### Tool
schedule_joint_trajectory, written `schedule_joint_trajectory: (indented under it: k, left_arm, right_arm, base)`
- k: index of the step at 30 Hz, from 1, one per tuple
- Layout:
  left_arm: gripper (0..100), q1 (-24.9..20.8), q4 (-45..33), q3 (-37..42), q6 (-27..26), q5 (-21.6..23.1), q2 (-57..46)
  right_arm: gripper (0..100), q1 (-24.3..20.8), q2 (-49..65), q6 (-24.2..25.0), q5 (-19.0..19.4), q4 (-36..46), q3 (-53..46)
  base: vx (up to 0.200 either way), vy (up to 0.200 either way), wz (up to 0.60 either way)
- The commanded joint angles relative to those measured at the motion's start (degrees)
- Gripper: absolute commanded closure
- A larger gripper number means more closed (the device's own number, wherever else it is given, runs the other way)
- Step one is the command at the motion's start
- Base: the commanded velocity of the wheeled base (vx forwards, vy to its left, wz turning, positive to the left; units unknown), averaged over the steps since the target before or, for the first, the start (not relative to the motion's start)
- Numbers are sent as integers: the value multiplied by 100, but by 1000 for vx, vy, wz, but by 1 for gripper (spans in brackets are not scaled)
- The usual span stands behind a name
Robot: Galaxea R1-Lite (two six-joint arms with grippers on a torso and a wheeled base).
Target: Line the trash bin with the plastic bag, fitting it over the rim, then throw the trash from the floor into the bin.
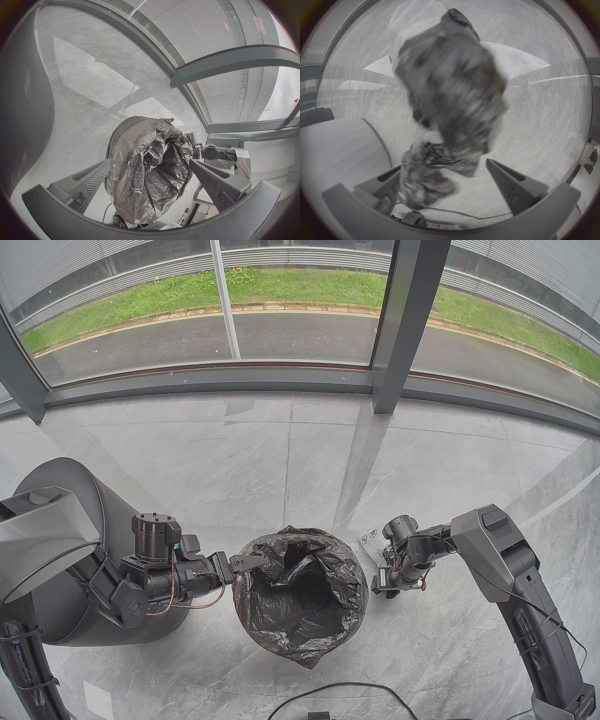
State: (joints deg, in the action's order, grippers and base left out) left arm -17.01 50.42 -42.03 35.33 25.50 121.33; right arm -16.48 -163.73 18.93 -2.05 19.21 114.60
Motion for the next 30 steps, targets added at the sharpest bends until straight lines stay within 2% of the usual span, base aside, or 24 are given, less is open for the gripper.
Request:
schedule_joint_trajectory:
  k: [1,15,22,30]
  left_arm:
    - [0,-13,3,11,0,-1,22]
    - [0,-66,3,29,0,-1,22]
    - [0,-66,3,29,0,-1,13]
    - [0,-75,3,29,0,-10,13]
  right_arm:
    - [100,-4,-54,40,-120,-5,-1]
    - [100,13,-150,278,-156,74,-1]
    - [100,5,606,796,-76,1032,-1]
    - [100,-13,1054,761,-94,1550,-1]
  base:
    - [0,0,0]
    - [0,0,0]
    - [0,0,0]
    - [0,0,0]
